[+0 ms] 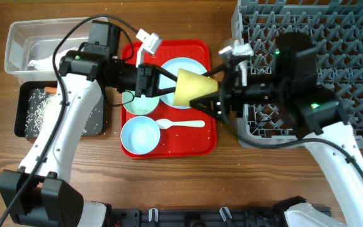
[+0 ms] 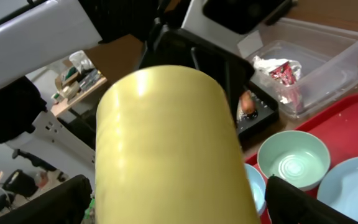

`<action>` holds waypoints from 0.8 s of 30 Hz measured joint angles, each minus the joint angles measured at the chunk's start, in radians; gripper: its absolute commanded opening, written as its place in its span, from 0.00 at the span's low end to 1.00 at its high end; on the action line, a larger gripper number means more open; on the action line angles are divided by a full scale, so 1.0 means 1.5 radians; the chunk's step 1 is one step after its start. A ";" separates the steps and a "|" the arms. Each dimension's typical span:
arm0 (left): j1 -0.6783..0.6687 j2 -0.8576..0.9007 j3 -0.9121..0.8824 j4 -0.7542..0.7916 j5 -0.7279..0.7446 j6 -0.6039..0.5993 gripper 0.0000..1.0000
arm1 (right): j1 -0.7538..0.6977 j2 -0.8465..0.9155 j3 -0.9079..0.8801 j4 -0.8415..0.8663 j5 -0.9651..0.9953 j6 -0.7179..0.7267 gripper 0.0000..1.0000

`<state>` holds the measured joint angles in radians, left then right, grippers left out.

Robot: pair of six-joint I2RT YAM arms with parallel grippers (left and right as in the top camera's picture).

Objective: Sort waste into correct bins and load items into the dishwasher rack
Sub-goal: 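Lift the yellow cup toward the right gripper for handover, then carry the yellow cup with the right gripper and place it in the rack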

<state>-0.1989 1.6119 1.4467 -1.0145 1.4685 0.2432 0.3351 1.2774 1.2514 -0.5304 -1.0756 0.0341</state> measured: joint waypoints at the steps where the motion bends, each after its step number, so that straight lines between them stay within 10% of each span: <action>1: -0.005 0.000 0.000 0.002 0.000 0.000 0.04 | 0.015 0.000 0.000 0.008 0.009 0.004 0.73; 9: -0.008 0.000 0.000 0.004 0.000 0.009 0.05 | 0.027 0.000 0.000 0.011 0.032 0.022 0.54; 24: -0.008 0.000 0.000 0.004 -0.199 0.004 0.19 | -0.087 0.000 0.000 -0.134 0.122 0.022 0.57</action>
<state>-0.2108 1.6119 1.4467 -1.0088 1.1702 0.2485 0.2050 1.2774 1.2514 -0.7315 -0.8928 0.0666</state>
